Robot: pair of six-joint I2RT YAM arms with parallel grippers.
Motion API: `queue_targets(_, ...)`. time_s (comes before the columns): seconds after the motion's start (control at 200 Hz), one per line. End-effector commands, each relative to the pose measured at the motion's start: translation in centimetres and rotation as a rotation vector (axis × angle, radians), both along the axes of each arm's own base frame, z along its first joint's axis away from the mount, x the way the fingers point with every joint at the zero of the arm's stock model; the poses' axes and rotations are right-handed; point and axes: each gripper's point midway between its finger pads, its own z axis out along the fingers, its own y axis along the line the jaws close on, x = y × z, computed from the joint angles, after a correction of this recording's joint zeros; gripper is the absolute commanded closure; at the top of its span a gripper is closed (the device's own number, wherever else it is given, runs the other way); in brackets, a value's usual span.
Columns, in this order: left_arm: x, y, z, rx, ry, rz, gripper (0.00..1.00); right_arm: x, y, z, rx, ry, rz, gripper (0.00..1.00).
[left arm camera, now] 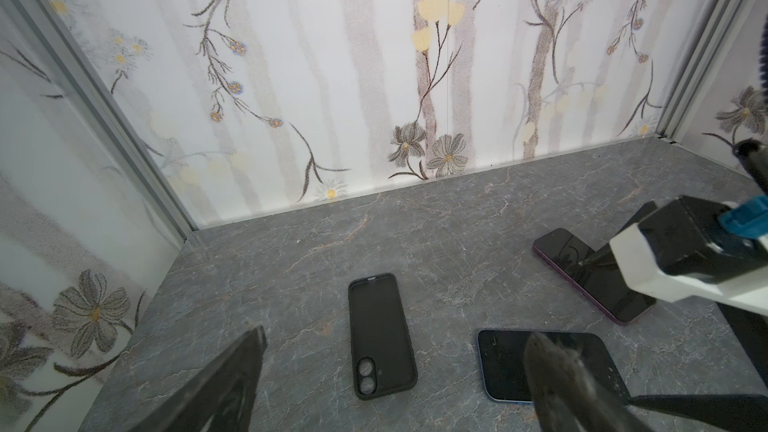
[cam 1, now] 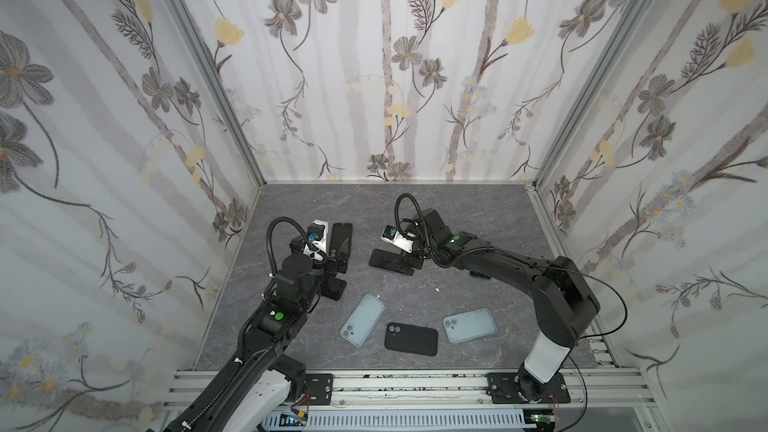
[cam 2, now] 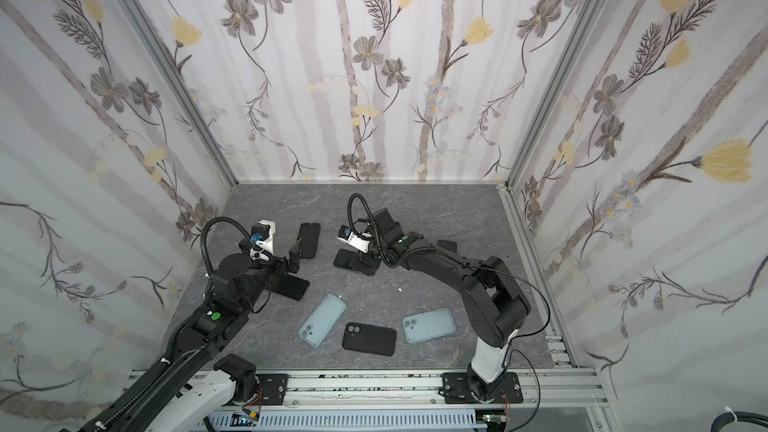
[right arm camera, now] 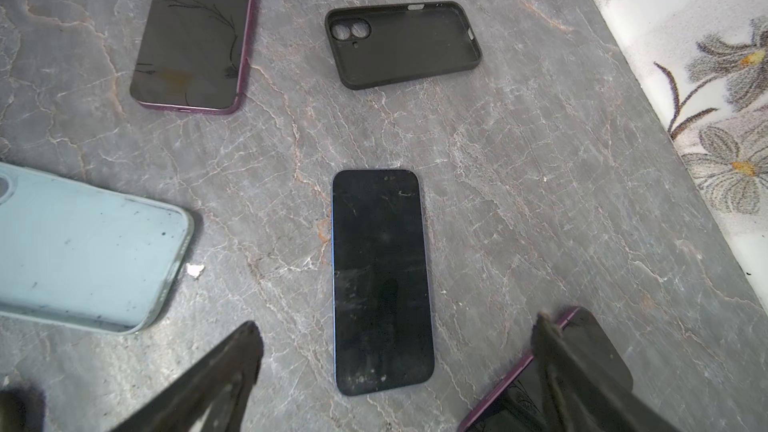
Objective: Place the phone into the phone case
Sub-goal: 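Move the right gripper over the blue-edged black phone and descend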
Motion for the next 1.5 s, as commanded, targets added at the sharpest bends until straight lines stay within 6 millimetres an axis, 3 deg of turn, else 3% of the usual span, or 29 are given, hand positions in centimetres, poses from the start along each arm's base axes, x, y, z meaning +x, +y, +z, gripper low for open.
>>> queue_targets(0.0, 0.2, 0.4, 0.7, 0.004, -0.035, 0.025, 0.02, 0.3, 0.4, -0.5, -0.002, 0.02, 0.014, 0.0)
queue_targets(0.619, 0.6, 0.1, -0.1, 0.019, -0.03, 0.004, 0.0, 2.9, 0.1, -3.5, -0.04, 0.108, -0.032, 0.0)
queue_targets(1.134, 0.8, -0.2, -1.8, 0.058, 0.008, -0.008, 0.0, 2.6, 0.4, -8.4, -0.09, 0.235, -0.007, 0.0)
queue_targets(1.494, 1.0, 0.1, -2.2, 0.074, 0.015, 0.009, 0.0, 3.0, 0.8, -9.9, -0.12, 0.281, -0.006, 0.0)
